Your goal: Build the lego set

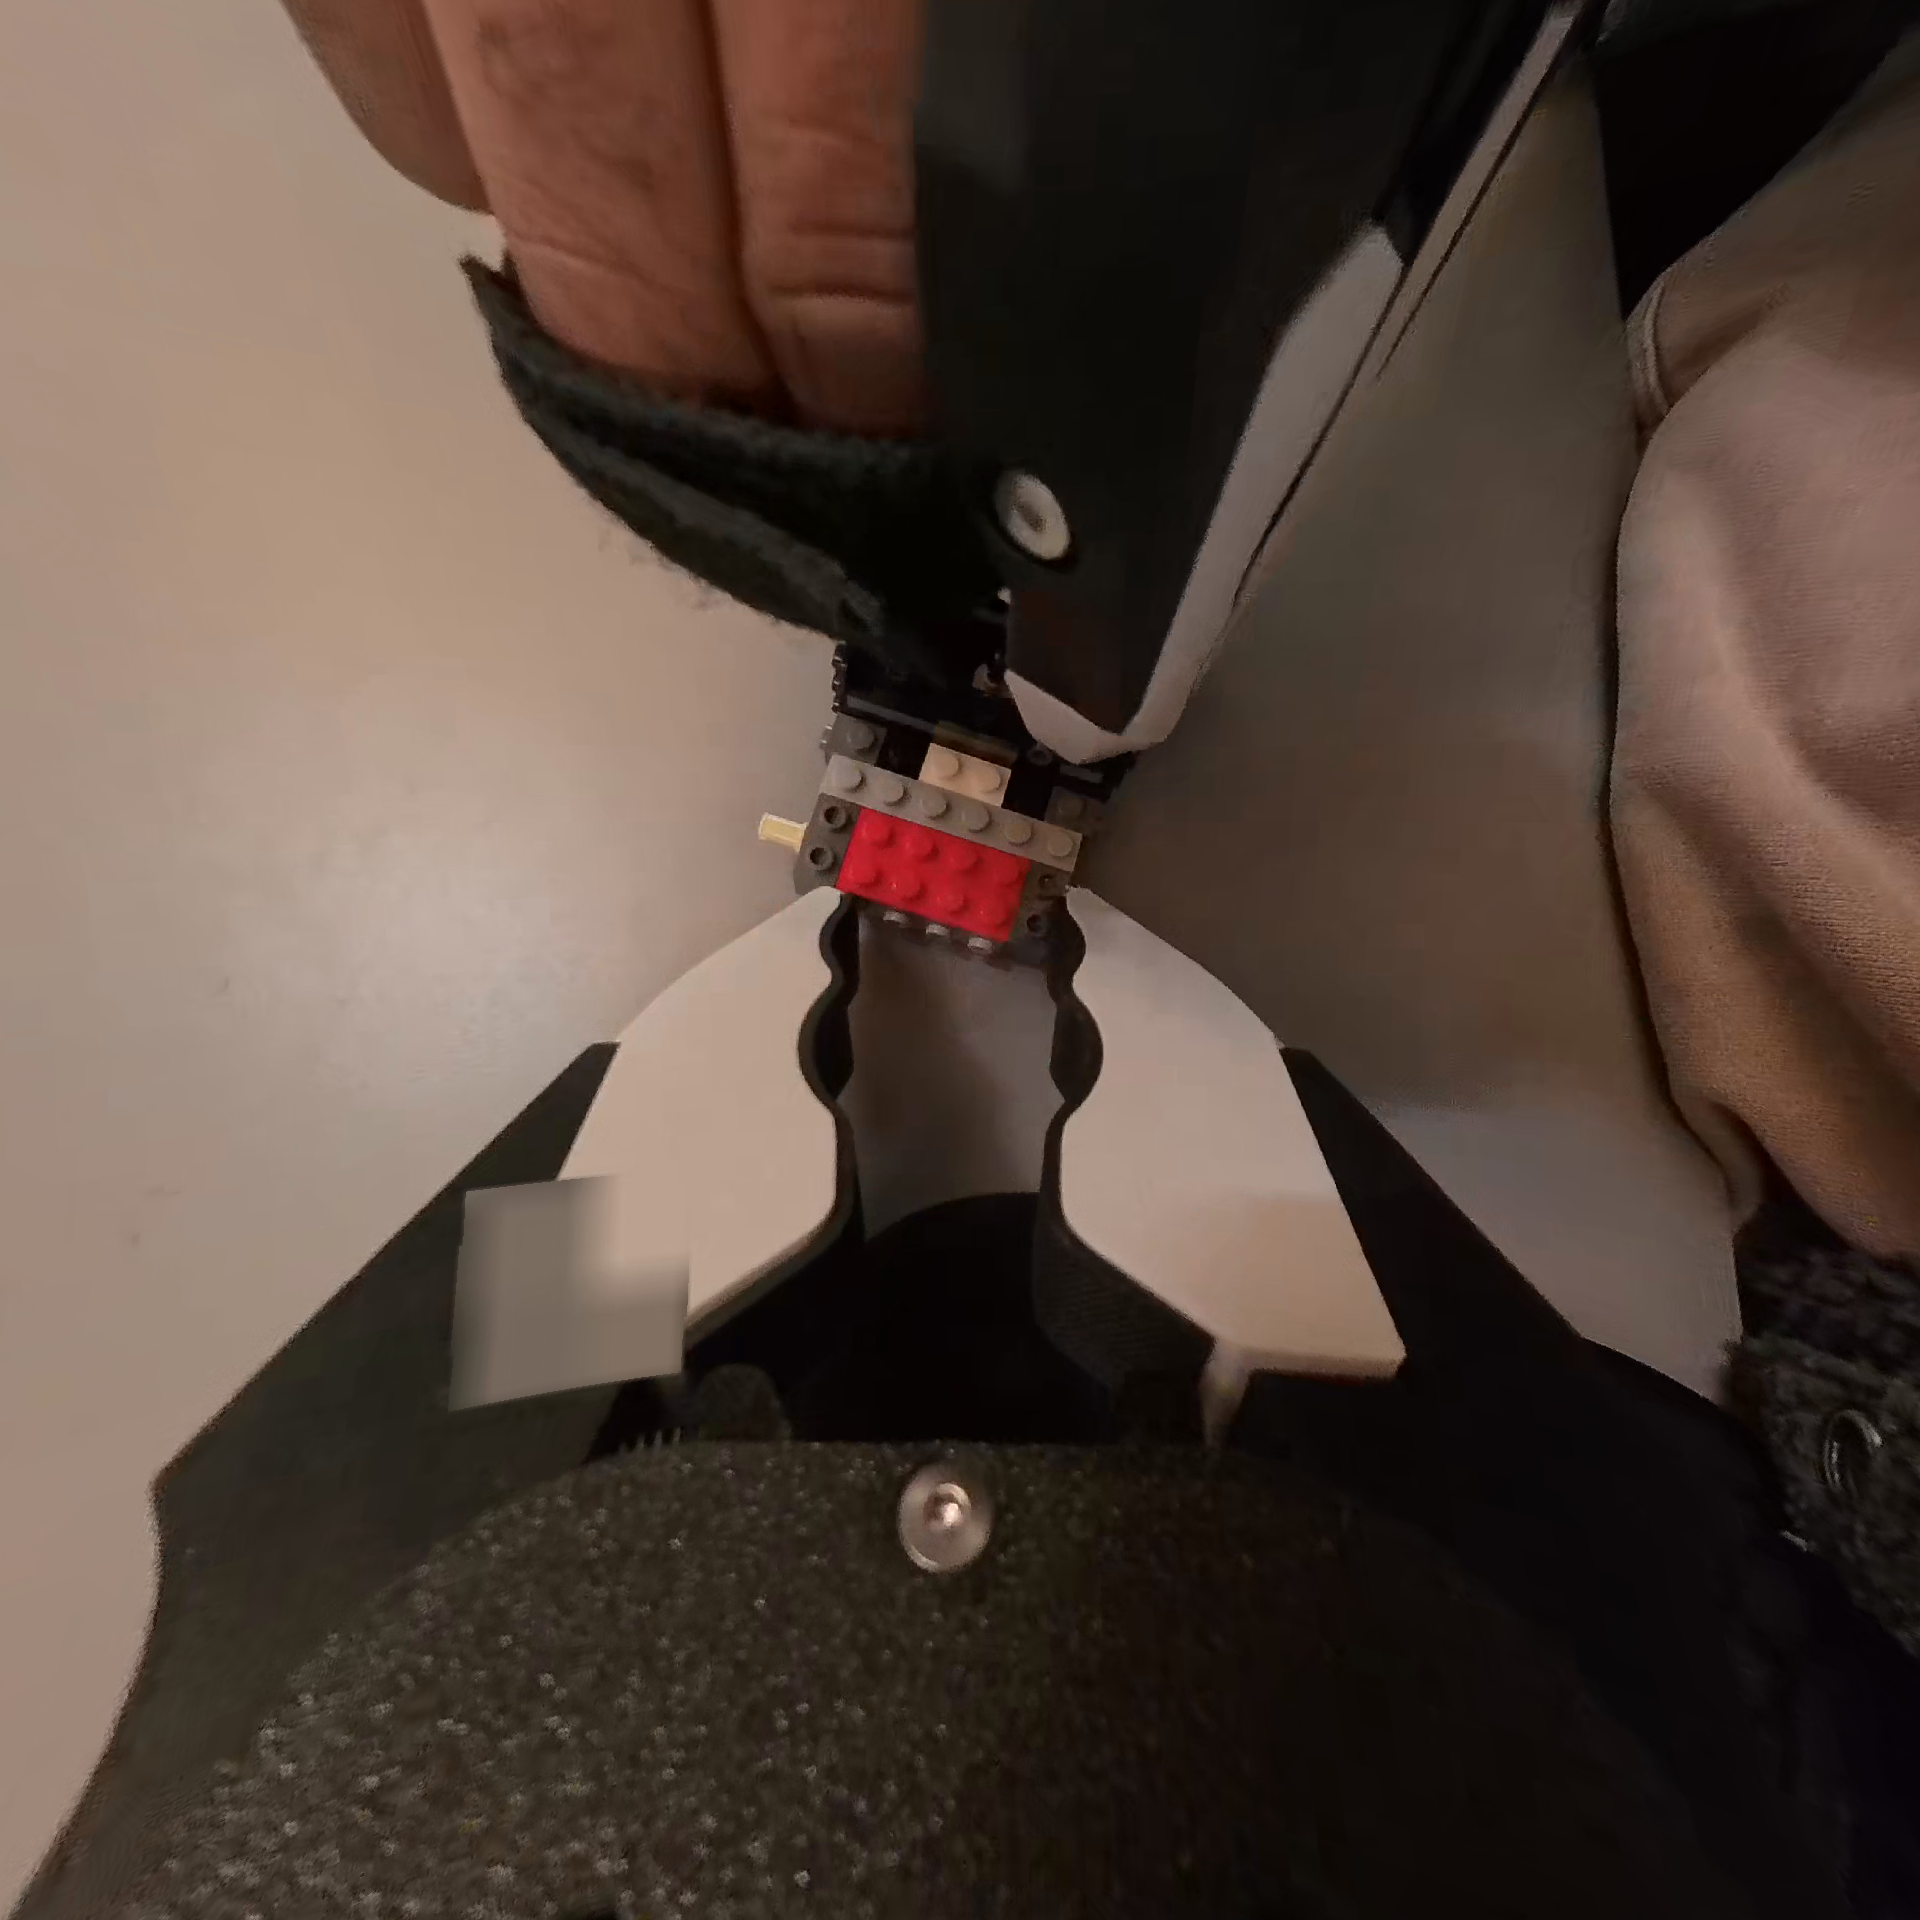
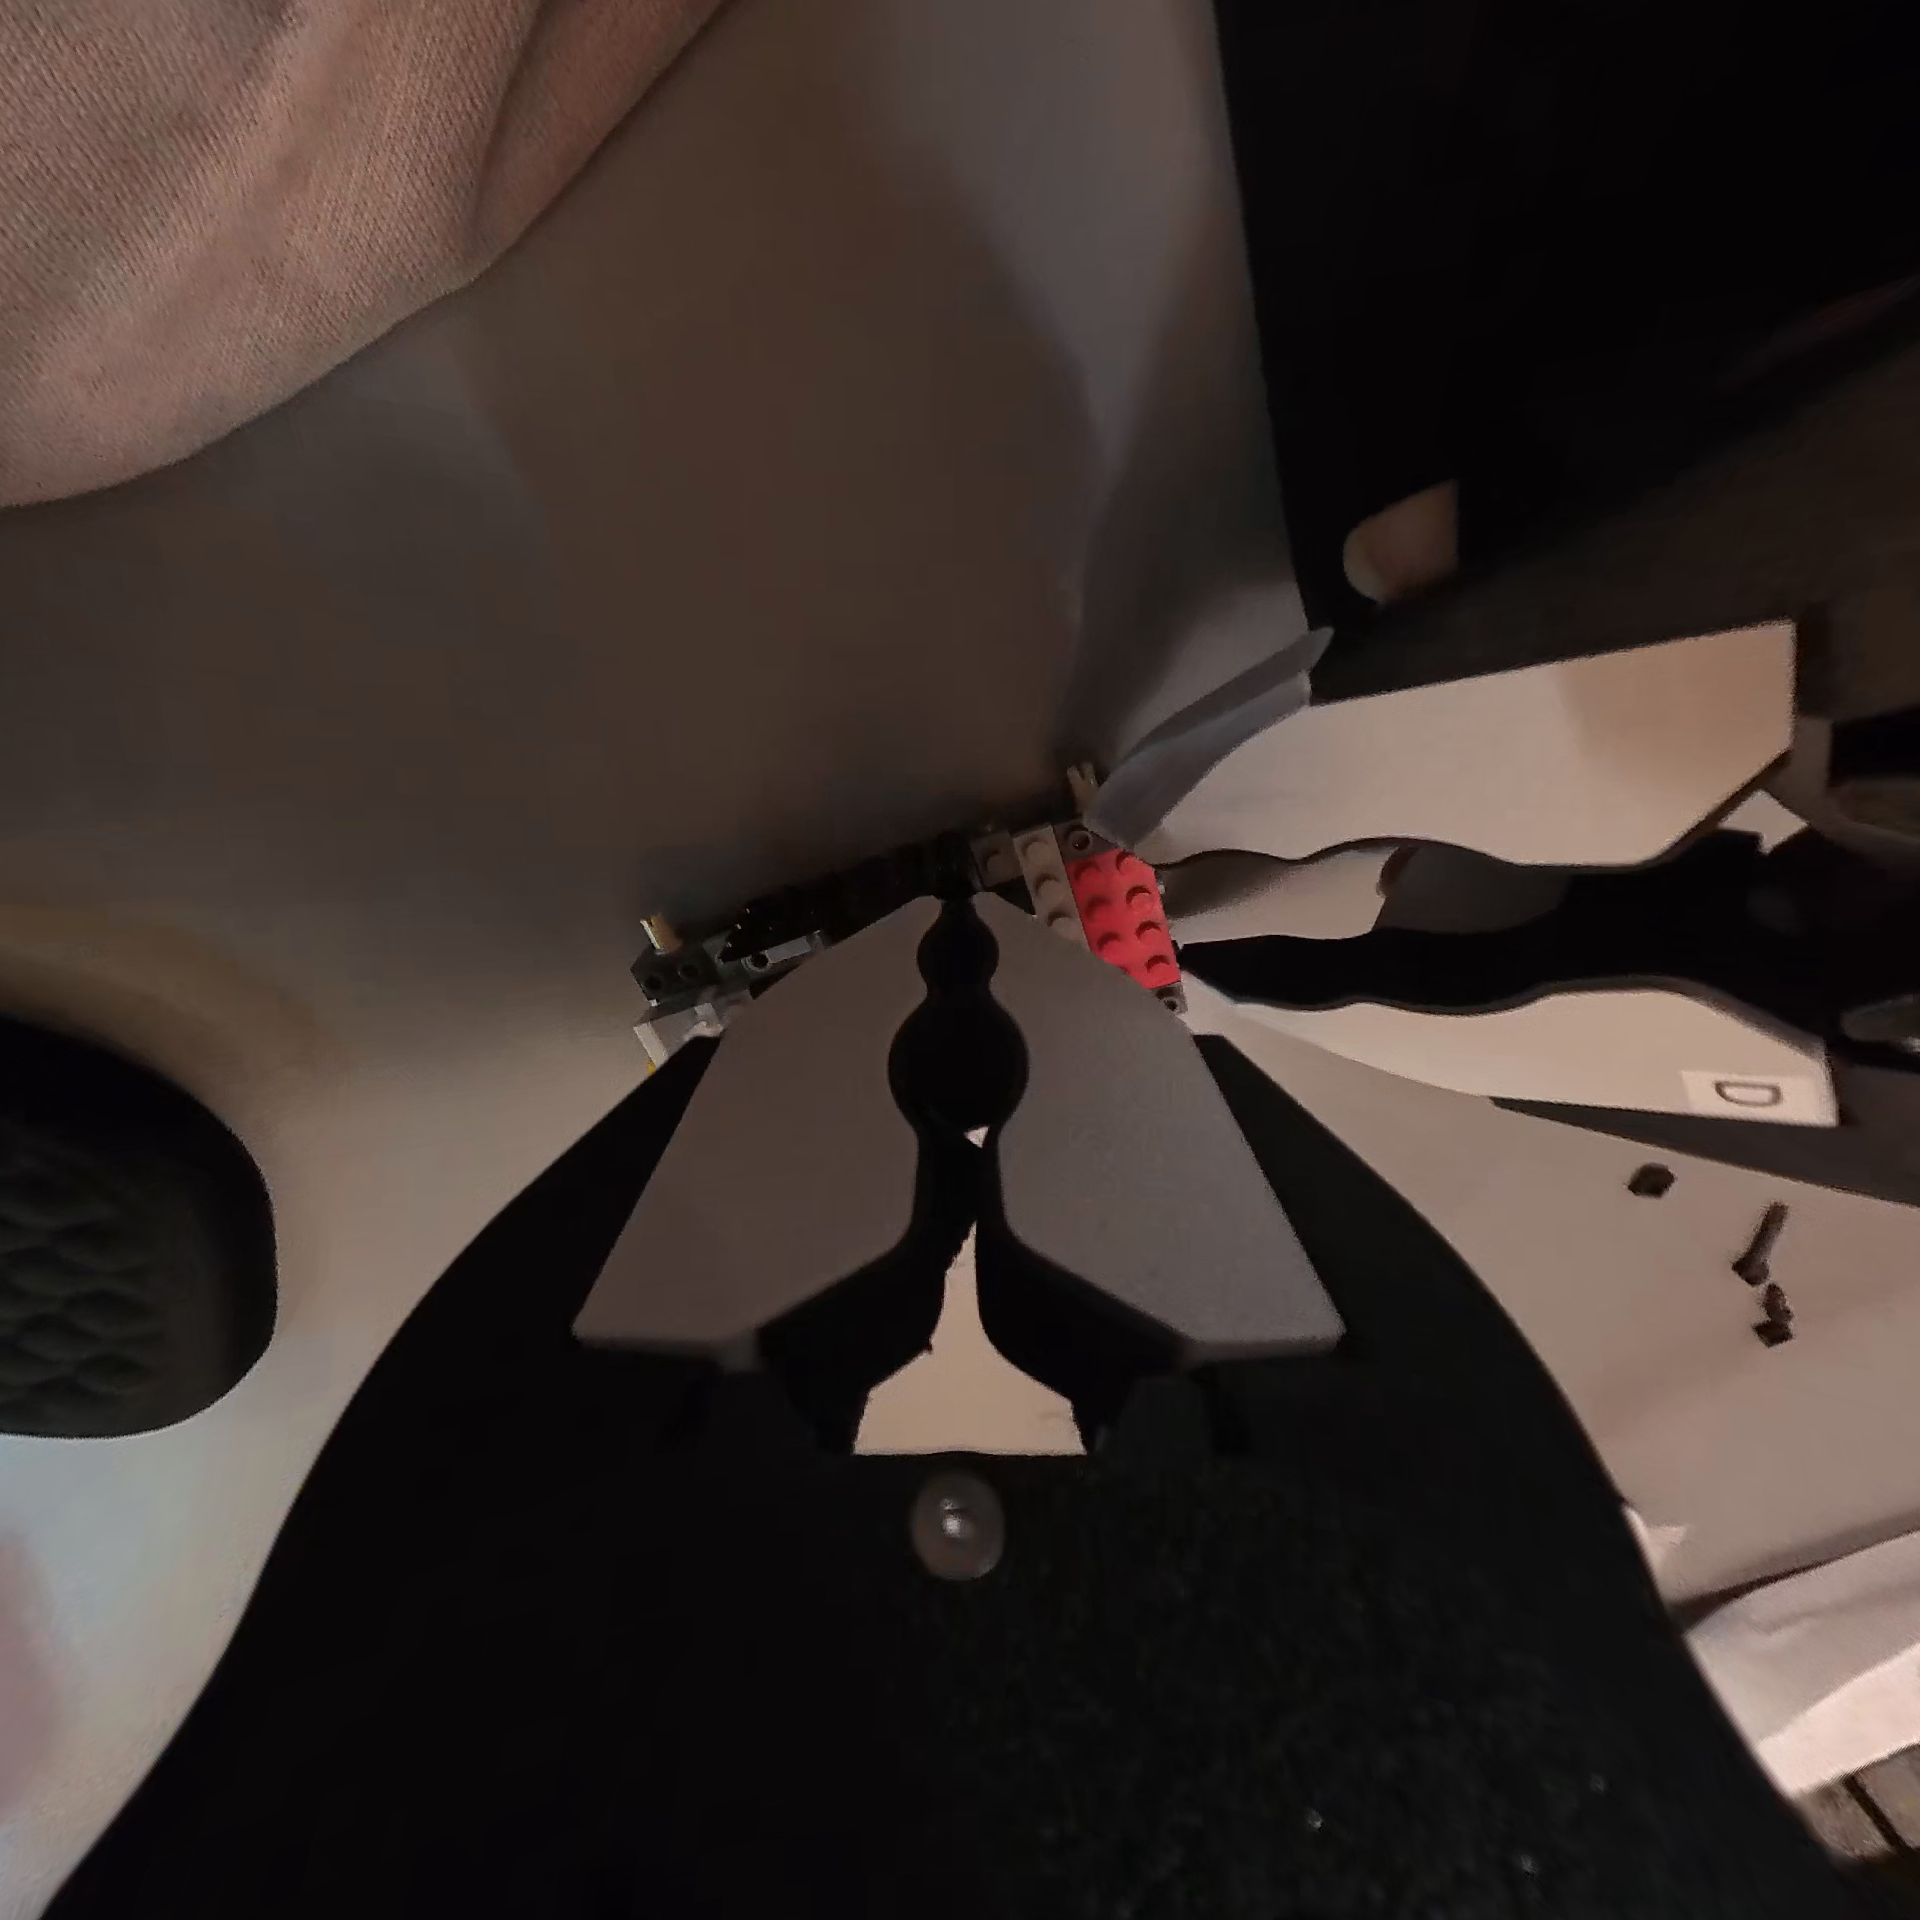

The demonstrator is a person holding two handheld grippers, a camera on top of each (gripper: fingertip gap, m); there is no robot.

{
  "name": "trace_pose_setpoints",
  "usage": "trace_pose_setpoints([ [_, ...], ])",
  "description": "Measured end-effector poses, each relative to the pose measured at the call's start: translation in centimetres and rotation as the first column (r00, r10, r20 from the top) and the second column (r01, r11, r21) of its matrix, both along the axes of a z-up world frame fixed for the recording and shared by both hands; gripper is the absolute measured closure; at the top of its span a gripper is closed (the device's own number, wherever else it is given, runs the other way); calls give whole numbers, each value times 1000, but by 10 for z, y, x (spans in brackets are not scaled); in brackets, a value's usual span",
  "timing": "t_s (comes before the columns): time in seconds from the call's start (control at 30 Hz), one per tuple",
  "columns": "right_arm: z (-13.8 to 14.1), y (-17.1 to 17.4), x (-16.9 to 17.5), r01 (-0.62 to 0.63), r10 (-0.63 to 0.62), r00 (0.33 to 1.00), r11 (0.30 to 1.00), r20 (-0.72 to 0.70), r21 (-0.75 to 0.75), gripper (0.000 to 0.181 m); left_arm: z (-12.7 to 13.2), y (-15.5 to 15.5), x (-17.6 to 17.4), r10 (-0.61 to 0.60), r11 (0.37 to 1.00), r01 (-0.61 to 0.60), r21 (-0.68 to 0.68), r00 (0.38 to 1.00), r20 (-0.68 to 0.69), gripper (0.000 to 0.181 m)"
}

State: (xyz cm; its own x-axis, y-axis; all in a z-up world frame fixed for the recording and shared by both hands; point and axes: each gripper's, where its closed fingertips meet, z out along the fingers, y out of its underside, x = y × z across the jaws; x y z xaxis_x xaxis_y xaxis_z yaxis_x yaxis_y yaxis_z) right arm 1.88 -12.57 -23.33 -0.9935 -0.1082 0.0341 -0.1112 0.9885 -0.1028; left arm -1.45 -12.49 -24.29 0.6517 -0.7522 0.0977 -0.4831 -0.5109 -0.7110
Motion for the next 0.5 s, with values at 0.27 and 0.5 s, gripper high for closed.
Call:
trace_pose_setpoints([
  [0.27,-2,-3,1,-11,9,1000,999,28,53,181,-1,0,0,3,1000,-3,-9,1000,7,147],
  [0.5,-2,-3,1,19,-20,999,998,30,54,181,0,0,0,3,1000,-3,-5,1000,5,147],
])
